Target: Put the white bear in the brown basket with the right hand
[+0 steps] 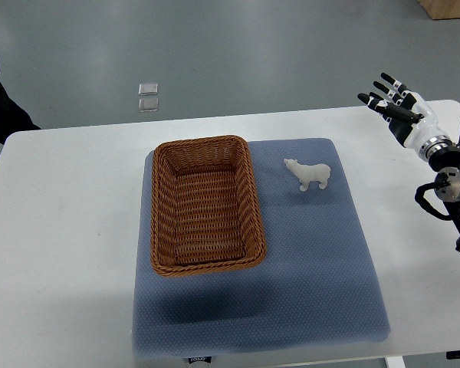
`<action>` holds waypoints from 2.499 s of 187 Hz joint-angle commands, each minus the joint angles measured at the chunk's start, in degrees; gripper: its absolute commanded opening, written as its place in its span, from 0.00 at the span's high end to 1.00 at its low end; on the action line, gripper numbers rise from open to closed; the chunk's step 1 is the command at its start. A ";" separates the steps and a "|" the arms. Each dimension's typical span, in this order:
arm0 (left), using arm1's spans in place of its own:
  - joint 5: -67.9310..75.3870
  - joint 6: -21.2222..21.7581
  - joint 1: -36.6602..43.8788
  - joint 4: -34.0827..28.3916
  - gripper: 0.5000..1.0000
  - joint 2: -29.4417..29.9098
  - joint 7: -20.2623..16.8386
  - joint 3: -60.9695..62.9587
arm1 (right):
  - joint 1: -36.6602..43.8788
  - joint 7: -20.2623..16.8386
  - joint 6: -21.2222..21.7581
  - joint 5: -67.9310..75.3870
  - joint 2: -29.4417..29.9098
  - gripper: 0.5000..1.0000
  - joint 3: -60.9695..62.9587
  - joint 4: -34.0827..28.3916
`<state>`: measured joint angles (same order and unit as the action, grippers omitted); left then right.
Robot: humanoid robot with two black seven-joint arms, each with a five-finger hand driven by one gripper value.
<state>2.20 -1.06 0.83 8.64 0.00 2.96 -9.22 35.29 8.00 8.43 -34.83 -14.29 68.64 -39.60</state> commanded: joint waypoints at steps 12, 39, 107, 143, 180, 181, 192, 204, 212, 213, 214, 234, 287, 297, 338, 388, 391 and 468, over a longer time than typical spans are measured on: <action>0.00 -0.17 0.31 0.41 0.00 0.00 0.38 0.08 | -0.14 0.00 0.18 0.03 -0.12 0.16 0.00 0.05; 0.00 -0.17 0.31 0.50 0.00 0.00 0.38 0.08 | -0.23 0.35 0.27 0.03 -0.74 0.16 0.00 0.05; -0.09 0.18 -0.22 0.06 0.00 0.00 0.38 0.08 | -0.23 0.62 0.44 0.03 -0.82 0.16 -0.09 0.05; -0.09 0.18 -0.22 0.06 0.00 0.00 0.38 0.08 | -0.14 0.62 0.88 0.03 -0.74 0.16 -0.26 0.05; -0.09 0.18 -0.22 0.06 0.00 0.00 0.38 0.08 | -0.14 0.62 0.88 -0.06 -0.82 0.16 -0.70 0.05; -0.09 0.18 -0.22 0.06 0.00 0.00 0.38 0.08 | -0.14 0.62 0.88 -0.06 -0.82 0.16 -0.79 0.05; -0.09 0.18 -0.22 0.06 0.00 0.00 0.38 0.08 | -0.14 0.62 0.88 -0.15 -0.82 0.16 -0.79 -0.04; -0.09 0.18 -0.22 0.06 0.00 0.00 0.38 -0.01 | -0.14 0.62 0.97 -0.15 -0.82 0.16 -0.79 -0.04; -0.09 0.18 -0.22 0.06 0.00 0.00 0.38 0.08 | -0.14 0.62 0.97 -0.23 -0.82 0.16 -0.79 -0.04; -0.09 0.18 -0.22 0.06 0.00 0.00 0.38 0.08 | -0.14 0.62 0.97 -0.23 -0.82 0.16 -0.79 -0.04; -0.09 0.18 -0.22 0.06 0.00 0.00 0.38 0.08 | -0.14 0.62 0.97 -0.23 -0.82 0.16 -0.79 0.05; -0.09 0.18 -0.22 0.06 0.00 0.00 0.38 0.08 | -0.14 0.62 2.11 -0.32 -0.82 0.16 -0.88 0.05; -0.09 0.18 -0.22 0.06 0.00 0.00 0.38 0.08 | -0.14 0.62 3.34 -0.94 -0.74 0.16 -1.05 -0.04; -0.09 0.18 -0.22 0.06 0.00 0.00 0.38 0.08 | -0.05 0.53 3.34 -1.03 -0.74 0.16 -1.14 -0.13; -0.09 0.18 -0.22 0.06 0.00 0.00 0.38 0.08 | 0.48 0.53 3.78 -3.40 -0.74 0.16 -4.31 -0.22; -0.09 0.18 -0.22 0.06 0.00 0.00 0.38 0.08 | 0.65 0.70 7.03 -11.04 -0.91 0.16 -8.79 -0.22; -0.09 0.18 -0.22 0.06 0.00 0.00 0.38 0.08 | 0.65 0.79 7.21 -11.57 -1.00 0.16 -8.97 -0.22; -0.09 0.18 -0.22 0.06 0.00 0.00 0.38 0.08 | 5.22 7.56 12.31 -30.56 -8.56 0.17 -20.04 -1.54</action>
<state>2.12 -0.89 0.63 8.70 0.00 3.35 -9.13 39.28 13.76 20.28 -61.09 -20.94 52.46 -40.05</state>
